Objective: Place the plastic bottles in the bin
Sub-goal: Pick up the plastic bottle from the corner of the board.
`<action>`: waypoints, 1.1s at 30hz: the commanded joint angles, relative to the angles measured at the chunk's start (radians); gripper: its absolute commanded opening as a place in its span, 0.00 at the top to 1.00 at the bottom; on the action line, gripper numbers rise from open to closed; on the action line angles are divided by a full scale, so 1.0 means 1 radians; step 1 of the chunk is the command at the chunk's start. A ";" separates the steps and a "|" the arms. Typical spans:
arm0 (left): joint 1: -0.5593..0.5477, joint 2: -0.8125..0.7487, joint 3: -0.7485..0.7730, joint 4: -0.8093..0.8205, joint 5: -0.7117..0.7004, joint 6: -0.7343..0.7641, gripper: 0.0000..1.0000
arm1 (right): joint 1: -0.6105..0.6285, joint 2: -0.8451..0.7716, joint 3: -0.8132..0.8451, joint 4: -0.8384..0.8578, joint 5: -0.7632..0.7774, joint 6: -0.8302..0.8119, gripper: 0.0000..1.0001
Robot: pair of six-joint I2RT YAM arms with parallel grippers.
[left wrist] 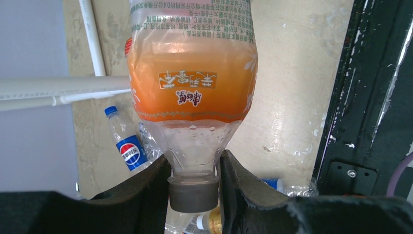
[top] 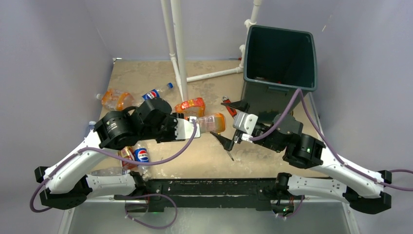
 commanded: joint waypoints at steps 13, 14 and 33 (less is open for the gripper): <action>-0.006 0.001 0.071 0.071 0.083 0.016 1.00 | 0.004 0.113 0.000 0.018 -0.075 -0.072 0.02; -0.006 -0.006 0.069 0.076 0.084 0.017 1.00 | 0.004 0.120 0.003 0.016 -0.073 -0.075 0.02; -0.006 -0.064 0.013 0.152 0.128 0.036 1.00 | 0.013 0.221 0.019 -0.004 -0.037 -0.098 0.60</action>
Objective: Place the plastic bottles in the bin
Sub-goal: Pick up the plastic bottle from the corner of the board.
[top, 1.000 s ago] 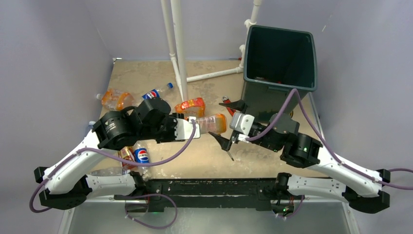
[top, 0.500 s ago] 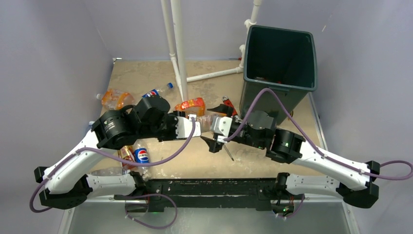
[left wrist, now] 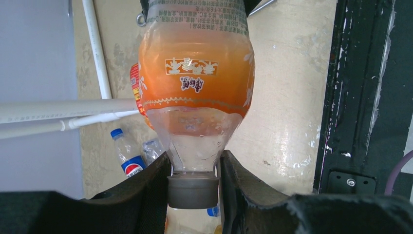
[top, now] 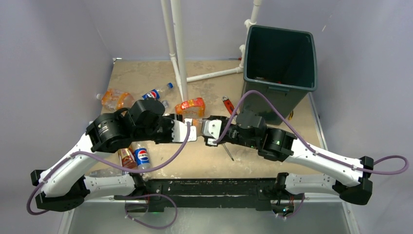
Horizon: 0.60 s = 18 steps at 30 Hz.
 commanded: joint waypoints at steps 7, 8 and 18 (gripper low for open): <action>-0.002 -0.075 -0.011 0.203 0.082 0.010 0.92 | 0.009 -0.027 -0.009 0.065 0.016 0.033 0.78; -0.002 -0.092 -0.019 0.225 0.076 0.005 0.85 | 0.009 -0.047 -0.022 0.082 0.022 0.039 0.79; -0.002 -0.488 -0.338 0.927 -0.071 -0.322 0.17 | 0.009 -0.326 -0.249 0.501 0.006 0.293 0.84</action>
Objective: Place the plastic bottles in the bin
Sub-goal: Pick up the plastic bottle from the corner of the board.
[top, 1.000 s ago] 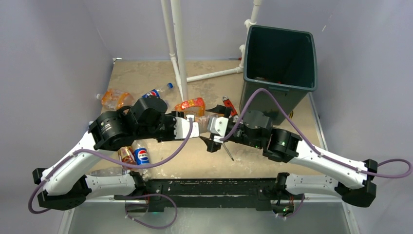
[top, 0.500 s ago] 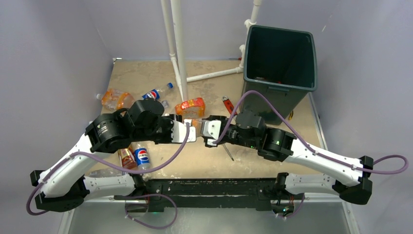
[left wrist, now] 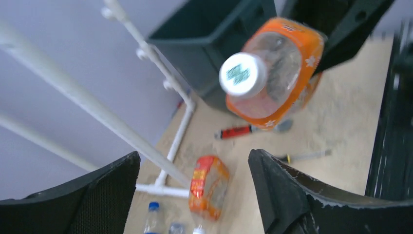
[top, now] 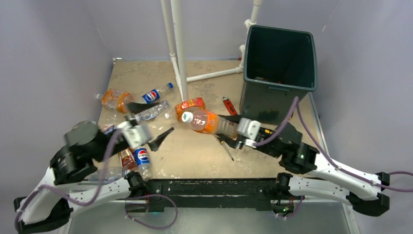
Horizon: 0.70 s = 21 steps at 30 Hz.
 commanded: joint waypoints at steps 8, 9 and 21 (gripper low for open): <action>-0.002 -0.124 -0.242 0.788 0.003 -0.702 0.03 | 0.000 -0.082 -0.243 0.663 -0.178 0.443 0.84; -0.003 -0.086 -0.233 0.813 0.076 -0.747 0.03 | 0.001 -0.083 -0.248 0.677 -0.185 0.468 0.84; -0.002 0.162 -0.154 0.907 0.388 -0.865 0.30 | 0.002 -0.135 -0.291 0.742 -0.174 0.548 0.86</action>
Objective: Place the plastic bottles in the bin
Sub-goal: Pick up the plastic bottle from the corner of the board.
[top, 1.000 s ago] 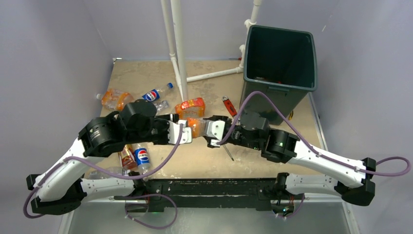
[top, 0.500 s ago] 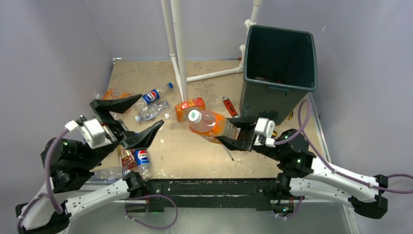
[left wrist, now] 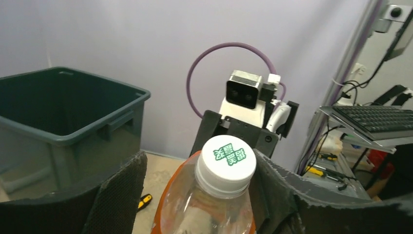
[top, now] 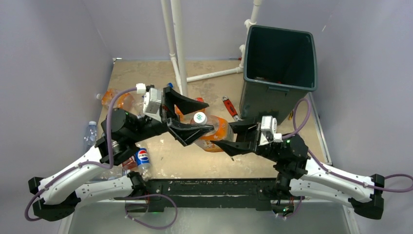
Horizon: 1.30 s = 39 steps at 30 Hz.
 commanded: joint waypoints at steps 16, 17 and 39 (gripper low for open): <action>0.000 0.018 -0.013 0.171 0.057 -0.061 1.00 | 0.003 0.009 0.052 -0.051 -0.001 0.087 0.30; 0.000 0.016 -0.022 0.189 0.035 -0.059 1.00 | 0.002 0.010 0.068 -0.096 0.016 0.106 0.08; 0.000 0.533 0.319 0.626 -0.250 0.219 1.00 | 0.002 -0.516 0.183 -0.563 0.402 0.209 0.01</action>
